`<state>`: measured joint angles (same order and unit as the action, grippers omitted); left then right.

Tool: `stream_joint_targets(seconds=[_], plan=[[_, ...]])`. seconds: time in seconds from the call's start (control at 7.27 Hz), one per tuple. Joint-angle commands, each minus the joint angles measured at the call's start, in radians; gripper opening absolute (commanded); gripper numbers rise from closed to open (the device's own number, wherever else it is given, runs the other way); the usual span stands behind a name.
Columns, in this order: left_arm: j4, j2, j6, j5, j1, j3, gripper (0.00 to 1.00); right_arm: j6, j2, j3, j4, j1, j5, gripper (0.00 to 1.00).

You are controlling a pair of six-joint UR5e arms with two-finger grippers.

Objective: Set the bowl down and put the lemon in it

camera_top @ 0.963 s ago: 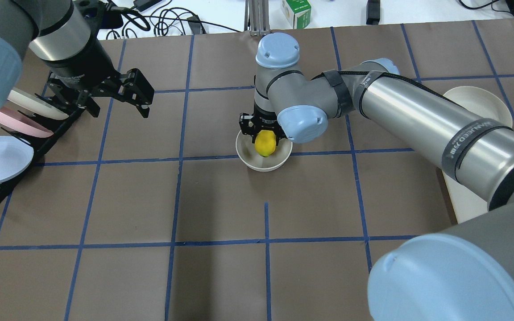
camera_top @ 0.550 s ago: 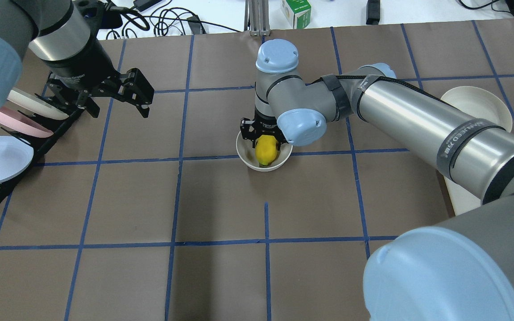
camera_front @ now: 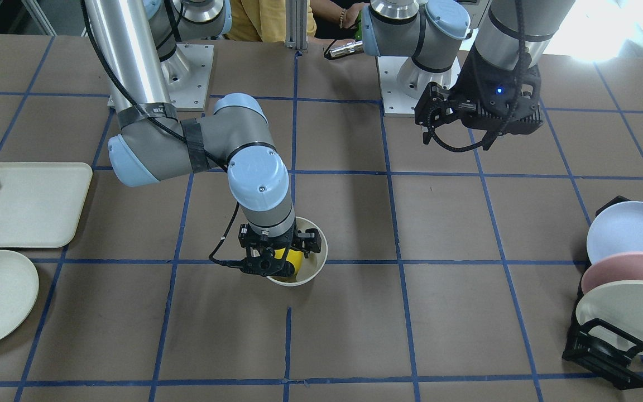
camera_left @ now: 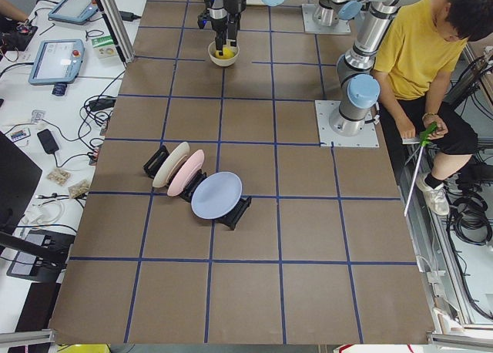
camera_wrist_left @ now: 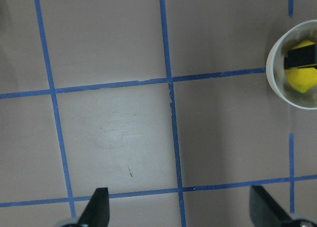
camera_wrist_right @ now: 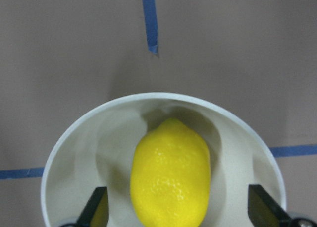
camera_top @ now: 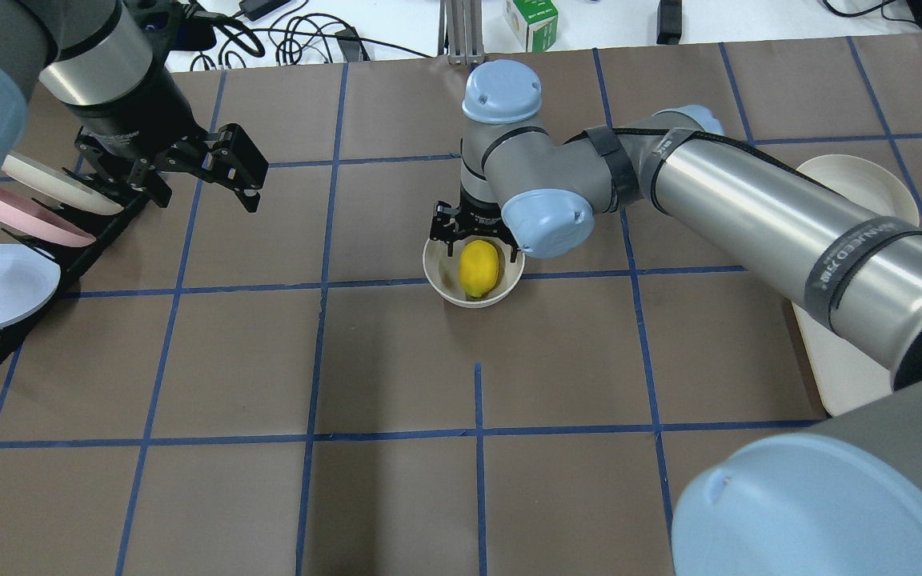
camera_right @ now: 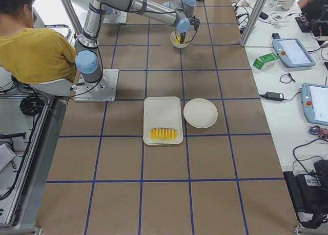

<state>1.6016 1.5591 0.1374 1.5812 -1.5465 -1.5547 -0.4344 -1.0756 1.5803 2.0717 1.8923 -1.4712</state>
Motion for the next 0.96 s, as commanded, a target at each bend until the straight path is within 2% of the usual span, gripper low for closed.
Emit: stream_joint_targets(seconds=[0.0, 0.14, 0.41, 0.83], plan=[[0.056, 0.01, 0.011, -0.001, 0.019, 0.045, 1.0, 0.014, -0.102, -0.003, -0.061, -0.031, -0.005, 1.0], [0.051, 0.013, -0.002, -0.01, 0.017, 0.039, 1.0, 0.016, -0.128, -0.003, -0.062, -0.05, -0.004, 1.0], [0.046, 0.022, -0.009, 0.0, 0.01, 0.038, 1.0, 0.087, -0.19, -0.005, -0.146, -0.129, -0.006, 1.0], [0.043, 0.022, -0.004, 0.0, 0.008, 0.036, 1.0, 0.326, -0.308, 0.01, -0.344, -0.387, -0.006, 1.0]])
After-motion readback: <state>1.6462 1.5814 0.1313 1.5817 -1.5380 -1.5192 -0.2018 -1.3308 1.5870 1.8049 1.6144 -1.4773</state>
